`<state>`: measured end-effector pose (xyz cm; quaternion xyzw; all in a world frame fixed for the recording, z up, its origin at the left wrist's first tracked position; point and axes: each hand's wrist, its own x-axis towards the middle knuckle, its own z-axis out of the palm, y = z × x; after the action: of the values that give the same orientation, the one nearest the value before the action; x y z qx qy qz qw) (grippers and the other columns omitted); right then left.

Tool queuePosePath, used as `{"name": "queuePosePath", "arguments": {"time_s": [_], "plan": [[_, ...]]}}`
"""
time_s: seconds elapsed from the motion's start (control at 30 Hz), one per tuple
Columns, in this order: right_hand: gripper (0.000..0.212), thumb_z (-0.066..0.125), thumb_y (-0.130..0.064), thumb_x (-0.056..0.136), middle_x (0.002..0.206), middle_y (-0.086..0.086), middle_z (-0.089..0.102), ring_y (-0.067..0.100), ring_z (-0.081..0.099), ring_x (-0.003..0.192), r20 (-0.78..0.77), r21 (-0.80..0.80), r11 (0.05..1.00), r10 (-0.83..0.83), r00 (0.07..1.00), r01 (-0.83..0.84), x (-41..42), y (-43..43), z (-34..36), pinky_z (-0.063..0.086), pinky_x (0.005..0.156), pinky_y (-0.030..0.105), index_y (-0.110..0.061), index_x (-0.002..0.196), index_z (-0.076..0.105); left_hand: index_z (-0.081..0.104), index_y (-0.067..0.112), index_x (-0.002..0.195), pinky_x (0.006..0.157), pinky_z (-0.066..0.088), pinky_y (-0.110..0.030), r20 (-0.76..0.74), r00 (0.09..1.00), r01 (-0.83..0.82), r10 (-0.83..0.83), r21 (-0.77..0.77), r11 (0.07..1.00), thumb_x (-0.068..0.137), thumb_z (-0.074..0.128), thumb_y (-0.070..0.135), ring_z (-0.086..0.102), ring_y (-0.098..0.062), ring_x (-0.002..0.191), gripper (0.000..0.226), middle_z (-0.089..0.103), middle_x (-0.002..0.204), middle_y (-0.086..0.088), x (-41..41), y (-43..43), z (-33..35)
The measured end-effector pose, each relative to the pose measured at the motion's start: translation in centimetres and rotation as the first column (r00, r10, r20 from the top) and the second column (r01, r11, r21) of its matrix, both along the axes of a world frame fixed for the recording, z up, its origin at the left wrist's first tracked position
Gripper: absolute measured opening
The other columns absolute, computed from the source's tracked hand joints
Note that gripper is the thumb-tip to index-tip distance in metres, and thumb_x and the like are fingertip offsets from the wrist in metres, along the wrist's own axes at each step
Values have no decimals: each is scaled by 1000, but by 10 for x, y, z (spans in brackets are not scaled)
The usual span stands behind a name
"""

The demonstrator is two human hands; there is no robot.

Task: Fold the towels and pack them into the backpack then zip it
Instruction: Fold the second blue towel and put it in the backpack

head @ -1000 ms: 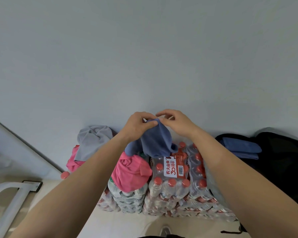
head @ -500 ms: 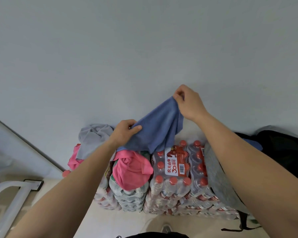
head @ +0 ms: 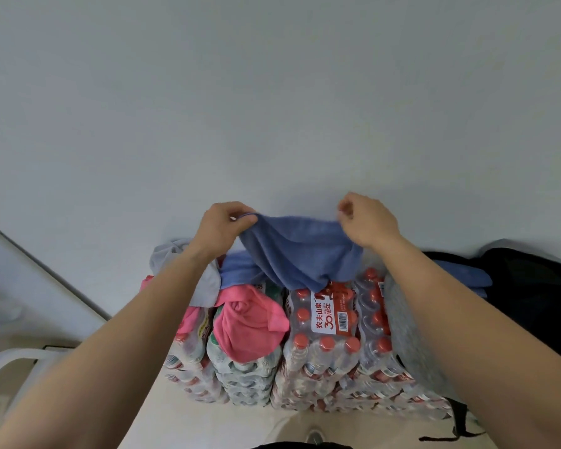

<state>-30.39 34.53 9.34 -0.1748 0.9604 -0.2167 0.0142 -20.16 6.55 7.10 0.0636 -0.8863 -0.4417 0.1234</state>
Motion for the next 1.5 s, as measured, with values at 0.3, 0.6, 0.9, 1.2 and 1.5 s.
{"name": "queuePosePath", "arguments": {"time_s": [0.3,0.6,0.9,1.2,1.5], "plan": [[15,65,-17,89,84,-4,72,13,67,82,188,-384,896,311,932,-221,31,-43,-2,52,77,31,-31,86,69,63,16,98,67,51,-31,2,996,91,-94,229,969,86,75,30,66,-20,73,22,71,84,-9,-6,60,-7],[14,52,-17,90,64,-2,47,14,39,62,245,-371,928,122,962,-23,17,-9,-2,33,62,31,-13,76,55,61,26,83,68,44,-29,107,988,95,-108,120,988,98,57,28,52,-9,66,16,65,76,-2,-3,73,-42],[30,56,-22,99,57,-17,51,0,45,57,128,-541,837,175,976,-79,12,1,11,36,58,22,-18,69,59,62,18,77,61,37,-25,43,964,257,-264,118,959,87,59,43,44,-9,62,27,56,68,3,-25,83,-13],[31,53,-28,98,66,-7,52,7,48,63,-108,-681,728,-200,974,74,-22,-1,67,37,59,20,-12,72,55,66,9,82,72,52,-46,181,980,81,-79,0,997,74,60,63,62,-22,71,55,68,78,-12,-8,12,-37],[28,42,-30,104,106,6,65,25,59,98,-21,-667,681,-423,906,302,-32,7,53,40,80,27,-10,105,61,74,14,90,70,46,-24,-157,984,-77,90,84,993,83,77,23,56,-9,72,12,68,83,0,-31,-48,113]]}}
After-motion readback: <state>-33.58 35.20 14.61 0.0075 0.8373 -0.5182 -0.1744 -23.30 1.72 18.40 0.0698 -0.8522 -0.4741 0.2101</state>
